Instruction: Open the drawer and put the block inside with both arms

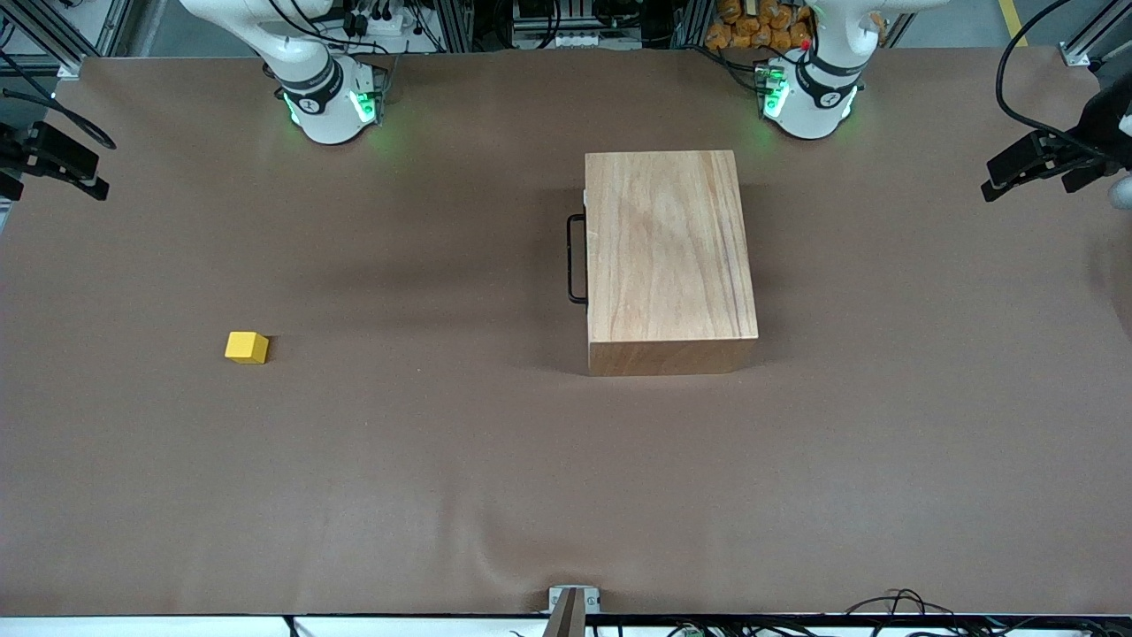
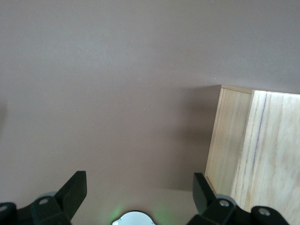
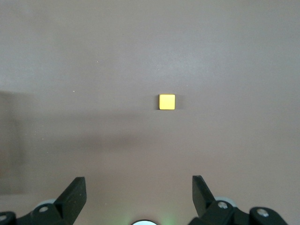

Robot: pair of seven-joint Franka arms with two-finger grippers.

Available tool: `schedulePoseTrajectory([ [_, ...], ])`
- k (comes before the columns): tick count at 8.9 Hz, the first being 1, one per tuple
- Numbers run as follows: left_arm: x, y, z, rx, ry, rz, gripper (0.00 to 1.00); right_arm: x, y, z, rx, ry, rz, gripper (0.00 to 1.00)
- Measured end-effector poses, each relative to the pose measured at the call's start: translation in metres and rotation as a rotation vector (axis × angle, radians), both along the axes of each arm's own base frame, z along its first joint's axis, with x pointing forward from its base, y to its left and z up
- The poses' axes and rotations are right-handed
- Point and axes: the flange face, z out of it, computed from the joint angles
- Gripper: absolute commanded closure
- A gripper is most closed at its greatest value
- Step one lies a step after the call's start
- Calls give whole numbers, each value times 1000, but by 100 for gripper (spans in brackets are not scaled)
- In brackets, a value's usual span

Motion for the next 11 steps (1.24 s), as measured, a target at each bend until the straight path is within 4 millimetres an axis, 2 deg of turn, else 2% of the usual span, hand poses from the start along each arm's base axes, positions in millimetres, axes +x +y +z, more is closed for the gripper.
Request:
schedulePoseTrajectory([
  [7,8,9,-13,1,27,5,0,0,-1,0,0,2,-2,0],
  [11,13,8,-22,2,44,0,0,0,-4,0,0,3,-8,0],
])
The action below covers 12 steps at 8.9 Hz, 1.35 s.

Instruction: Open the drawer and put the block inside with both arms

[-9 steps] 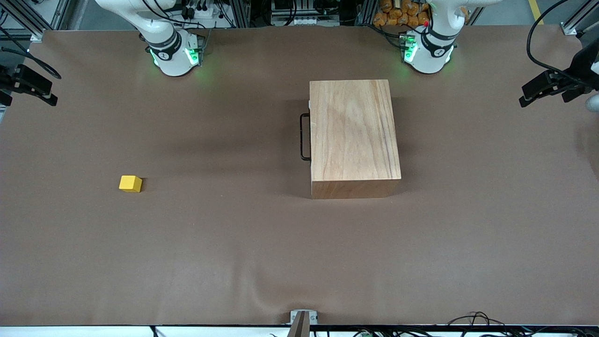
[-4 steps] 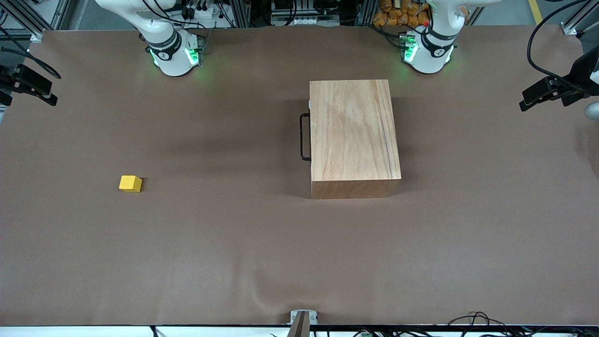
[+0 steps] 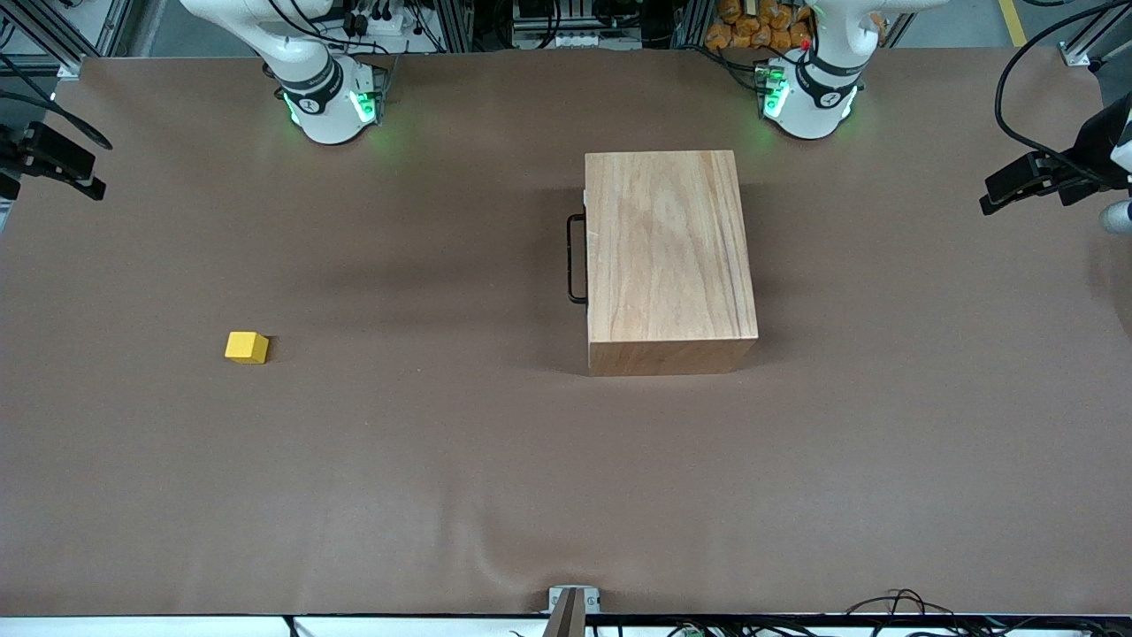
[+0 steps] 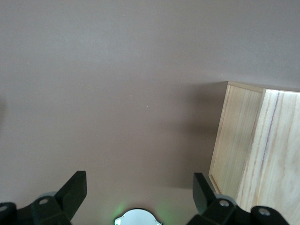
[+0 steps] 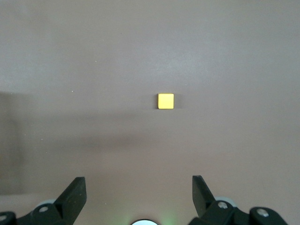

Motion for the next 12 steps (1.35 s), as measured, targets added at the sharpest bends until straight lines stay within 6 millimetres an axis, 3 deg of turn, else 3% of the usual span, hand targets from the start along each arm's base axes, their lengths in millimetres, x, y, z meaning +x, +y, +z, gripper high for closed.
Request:
schedulePoseTrajectory([
  [4,7,-23,-11,-6,18,-38,0,0,-1,0,0,1,-1,0],
  [6,13,-46,-15,-14,16,-28,0,0,-1,0,0,1,-2,0],
  [9,19,-121,-26,-19,31,3,0,0,-2,-1,0,2,-4,0],
  [12,25,-213,-55,-38,67,-68,0,0,-4,-1,0,4,-8,0],
])
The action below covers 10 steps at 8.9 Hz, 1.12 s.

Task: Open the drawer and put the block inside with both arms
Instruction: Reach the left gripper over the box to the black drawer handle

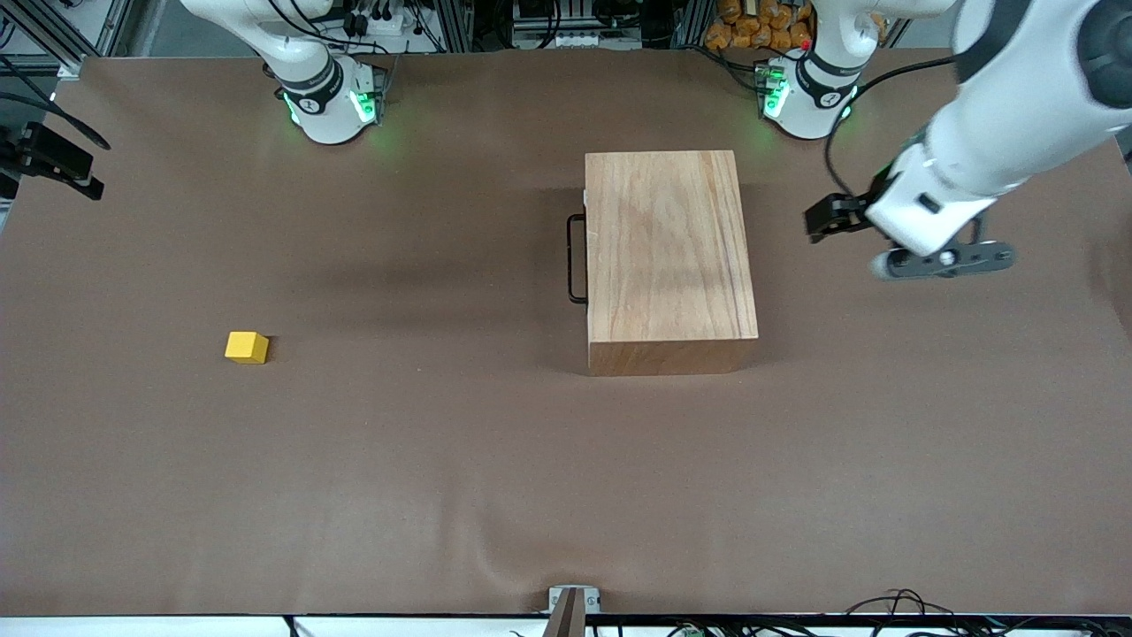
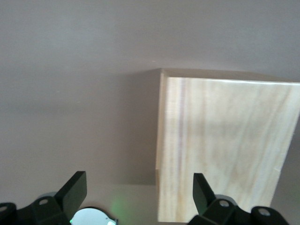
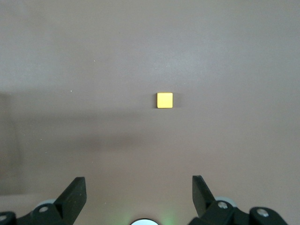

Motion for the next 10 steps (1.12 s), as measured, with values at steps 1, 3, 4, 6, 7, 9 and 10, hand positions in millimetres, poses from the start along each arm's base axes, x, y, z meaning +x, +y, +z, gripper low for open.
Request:
schedulePoseTrajectory([
  [1,2,-38,-10,3,0,-10,0,0,-1,0,0,0,-1,0],
  [3,3,-98,-29,54,-43,-61,0,0,-1,0,0,1,-2,0],
  [4,-1,-128,-39,79,-66,-63,0,0,-1,0,0,1,-2,0],
  [6,-21,-180,-56,99,-67,-47,0,0,-2,0,0,1,-3,0],
  [7,-37,-211,-65,104,-70,-58,0,0,-2,-1,0,1,-3,0],
  [9,-56,-265,-80,127,-115,-43,0,0,-2,-1,0,3,-4,0],
  [10,-65,-290,-95,159,-147,-35,0,0,-2,-1,0,5,-5,0],
])
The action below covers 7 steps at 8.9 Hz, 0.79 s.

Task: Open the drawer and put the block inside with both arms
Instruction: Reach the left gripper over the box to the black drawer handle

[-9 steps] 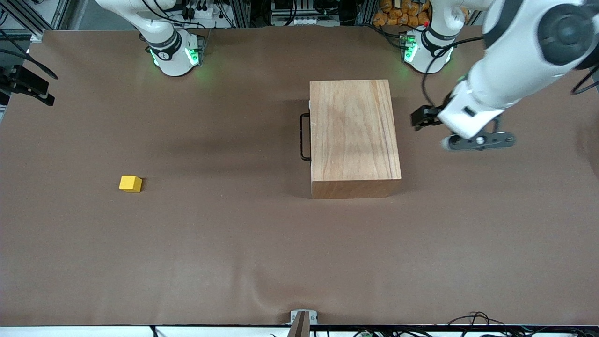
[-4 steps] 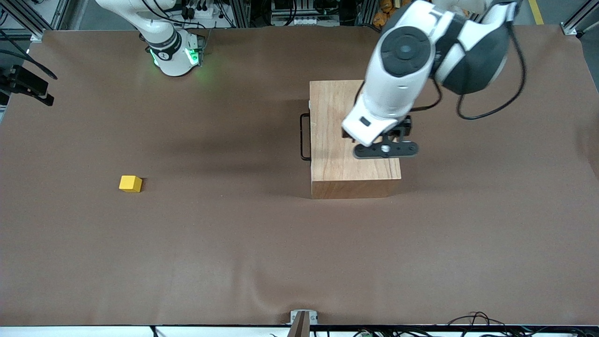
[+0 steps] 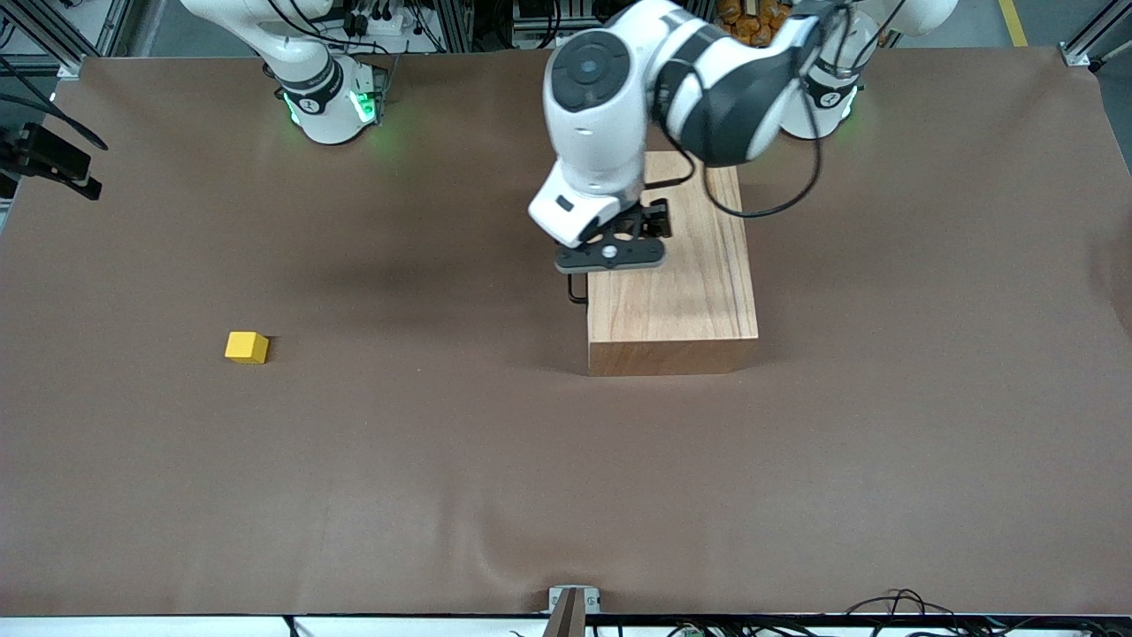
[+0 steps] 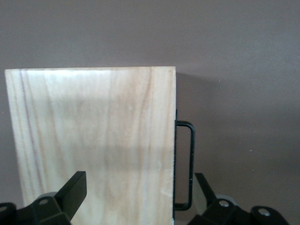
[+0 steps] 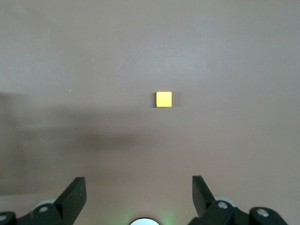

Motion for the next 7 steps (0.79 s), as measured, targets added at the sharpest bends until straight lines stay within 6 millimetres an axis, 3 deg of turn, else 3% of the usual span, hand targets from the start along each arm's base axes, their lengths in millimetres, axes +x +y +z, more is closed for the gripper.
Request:
schedulePoseTrajectory([
  [2,-24,-43,-34,35,-49,18,0,0,0,0,0,1,-1,0],
  [4,-48,-75,-57,35,-70,42,0,0,0,0,0,1,-1,0],
  [7,-65,-93,-75,46,-77,66,0,0,0,0,0,1,-1,0],
])
